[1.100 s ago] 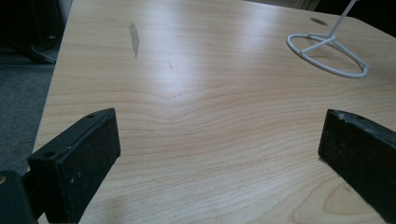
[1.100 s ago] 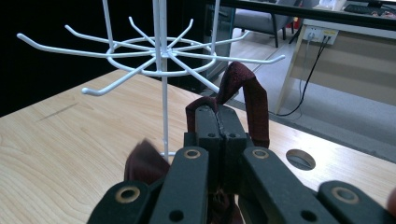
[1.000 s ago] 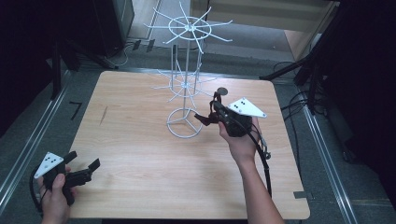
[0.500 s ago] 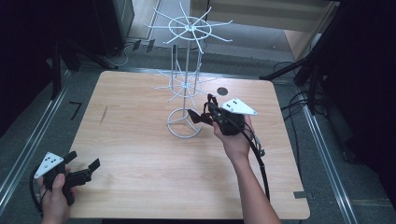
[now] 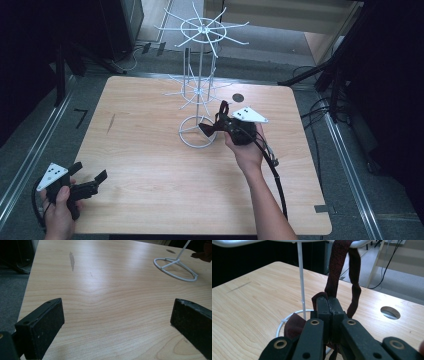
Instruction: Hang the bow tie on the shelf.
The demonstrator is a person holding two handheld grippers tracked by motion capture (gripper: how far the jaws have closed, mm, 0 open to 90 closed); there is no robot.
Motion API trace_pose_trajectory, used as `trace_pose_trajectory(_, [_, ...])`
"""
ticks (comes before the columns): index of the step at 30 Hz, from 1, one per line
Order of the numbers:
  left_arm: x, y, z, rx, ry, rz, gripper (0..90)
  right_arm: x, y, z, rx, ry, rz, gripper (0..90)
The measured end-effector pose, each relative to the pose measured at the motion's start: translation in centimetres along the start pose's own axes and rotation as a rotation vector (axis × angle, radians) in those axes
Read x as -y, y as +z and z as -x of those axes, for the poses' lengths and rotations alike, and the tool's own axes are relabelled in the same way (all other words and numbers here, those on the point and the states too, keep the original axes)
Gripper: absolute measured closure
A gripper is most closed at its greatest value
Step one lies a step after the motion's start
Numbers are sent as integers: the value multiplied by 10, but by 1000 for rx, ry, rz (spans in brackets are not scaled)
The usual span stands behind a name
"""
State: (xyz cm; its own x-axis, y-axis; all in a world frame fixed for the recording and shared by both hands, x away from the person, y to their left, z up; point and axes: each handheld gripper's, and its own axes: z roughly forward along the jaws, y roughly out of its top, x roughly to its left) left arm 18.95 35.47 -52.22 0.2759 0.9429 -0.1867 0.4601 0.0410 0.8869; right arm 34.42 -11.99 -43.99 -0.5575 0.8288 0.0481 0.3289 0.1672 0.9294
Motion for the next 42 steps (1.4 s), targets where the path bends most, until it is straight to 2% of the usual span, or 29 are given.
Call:
trace_pose_trajectory(11, [0, 0, 0, 2, -1, 2, 0, 7, 15, -6, -11, 13, -6, 900])
trace_pose_trajectory(20, [0, 0, 0, 2, -1, 2, 0, 9, 16, -3, -15, 27, -16, 884])
trace_pose_trajectory(21, [0, 0, 0, 2, -1, 2, 0, 9, 14, -2, -31, 43, -14, 835])
trace_pose_trajectory(23, [0, 0, 0, 2, -2, 2, 0, 9, 13, -1, -34, 48, -13, 815])
trace_pose_trajectory(26, [0, 0, 0, 1, -1, 2, 0, 9, 9, 1, -46, 58, -16, 707])
trace_pose_trajectory(27, [0, 0, 0, 1, -1, 2, 0, 9, 9, 1, -46, 58, -16, 707])
trace_pose_trajectory(28, [0, 0, 0, 1, -1, 1, 0, 9, 5, 3, -54, 64, -15, 641])
trace_pose_trajectory(30, [0, 0, 0, 0, -1, 1, 0, 9, 2, 4, -56, 66, -18, 589])
trace_pose_trajectory(33, [0, 0, 0, 1, 1, 1, 0, 11, -4, 7, -45, 68, -23, 512])
trace_pose_trajectory(34, [0, 0, 0, 1, 1, 1, 0, 11, -4, 7, -45, 68, -23, 512])
trace_pose_trajectory(37, [0, 0, 0, 0, 1, 1, 0, 15, -12, 10, -36, 82, -32, 404])
trace_pose_trajectory(42, [0, 0, 0, -2, 4, 1, 0, 21, -21, 18, -24, 97, -35, 349])
